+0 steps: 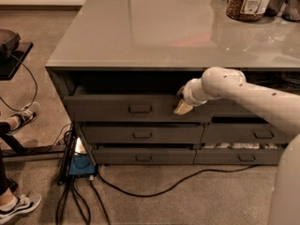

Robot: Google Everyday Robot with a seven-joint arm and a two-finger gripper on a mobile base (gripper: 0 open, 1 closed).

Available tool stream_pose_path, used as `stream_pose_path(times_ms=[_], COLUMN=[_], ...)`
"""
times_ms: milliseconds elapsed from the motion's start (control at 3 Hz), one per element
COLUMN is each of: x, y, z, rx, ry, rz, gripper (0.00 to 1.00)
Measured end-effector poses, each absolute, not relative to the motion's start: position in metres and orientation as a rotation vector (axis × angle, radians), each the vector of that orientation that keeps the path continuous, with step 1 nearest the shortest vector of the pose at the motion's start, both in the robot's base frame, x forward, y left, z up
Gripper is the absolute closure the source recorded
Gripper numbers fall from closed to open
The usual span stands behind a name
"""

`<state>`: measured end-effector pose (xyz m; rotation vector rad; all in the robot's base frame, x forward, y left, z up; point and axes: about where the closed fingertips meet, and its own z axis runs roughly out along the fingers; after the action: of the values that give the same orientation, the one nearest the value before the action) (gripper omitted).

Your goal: Open top drawer

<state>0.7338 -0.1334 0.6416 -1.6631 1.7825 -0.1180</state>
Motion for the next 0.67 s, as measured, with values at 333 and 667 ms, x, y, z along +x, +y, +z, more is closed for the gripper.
stream_pose_path(times_ms=[333, 667], x=[0.7279, 0.7195], y=[-0.1339, -0.1336], z=[0.6434, 0.6453], rx=[-1.665, -1.661], ry=[1.773, 1.761], rz=[-0.112, -0.103], gripper=[1.00, 1.00])
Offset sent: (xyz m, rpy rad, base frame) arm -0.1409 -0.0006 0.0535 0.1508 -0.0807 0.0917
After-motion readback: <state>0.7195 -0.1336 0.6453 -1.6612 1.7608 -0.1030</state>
